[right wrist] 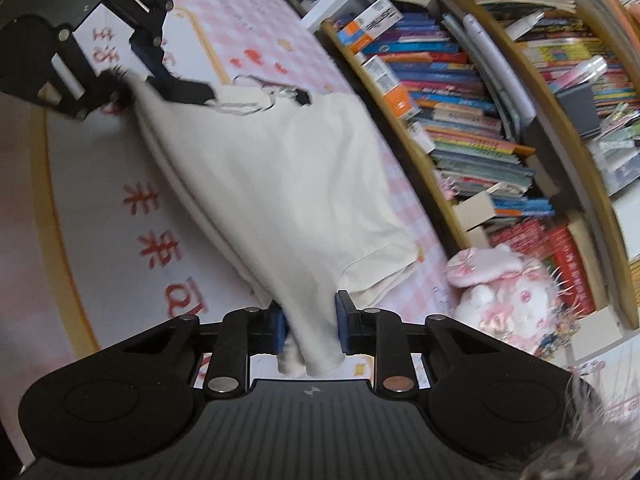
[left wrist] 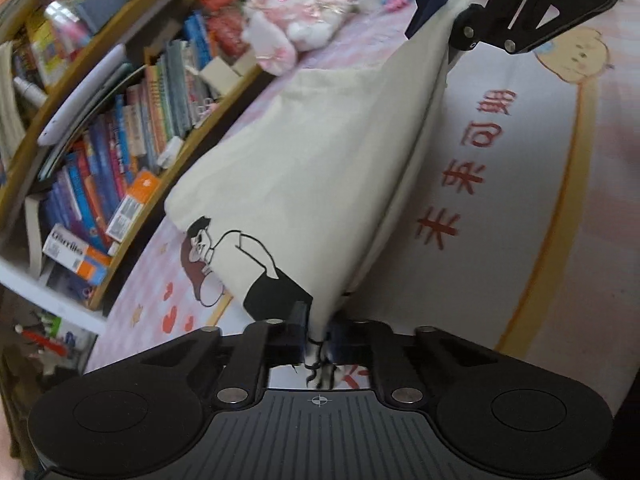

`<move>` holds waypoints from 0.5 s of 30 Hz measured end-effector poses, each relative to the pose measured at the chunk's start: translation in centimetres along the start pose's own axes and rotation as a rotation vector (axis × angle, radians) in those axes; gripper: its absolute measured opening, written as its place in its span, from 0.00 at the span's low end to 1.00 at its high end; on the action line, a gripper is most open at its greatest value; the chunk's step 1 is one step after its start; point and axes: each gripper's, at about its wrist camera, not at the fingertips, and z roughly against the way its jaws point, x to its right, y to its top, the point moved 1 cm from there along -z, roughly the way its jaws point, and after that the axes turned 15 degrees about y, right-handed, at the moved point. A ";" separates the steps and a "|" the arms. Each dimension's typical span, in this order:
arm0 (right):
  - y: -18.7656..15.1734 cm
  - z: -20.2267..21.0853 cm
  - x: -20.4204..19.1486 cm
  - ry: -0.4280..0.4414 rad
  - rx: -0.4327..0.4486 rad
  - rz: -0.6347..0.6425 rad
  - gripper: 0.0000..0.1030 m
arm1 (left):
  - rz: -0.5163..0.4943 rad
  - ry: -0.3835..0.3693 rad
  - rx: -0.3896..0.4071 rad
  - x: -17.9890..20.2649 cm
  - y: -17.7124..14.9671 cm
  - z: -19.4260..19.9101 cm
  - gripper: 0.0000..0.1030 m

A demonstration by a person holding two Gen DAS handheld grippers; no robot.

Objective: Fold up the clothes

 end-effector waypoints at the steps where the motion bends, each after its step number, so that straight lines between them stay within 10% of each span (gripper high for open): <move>1: -0.2 -0.1 -0.1 0.015 -0.004 -0.009 0.17 | -0.001 -0.011 -0.004 0.0 0.0 0.0 0.06; 15: -2.0 3.6 -0.8 0.173 0.026 -0.103 0.15 | -0.024 -0.096 -0.005 0.2 0.2 5.2 0.05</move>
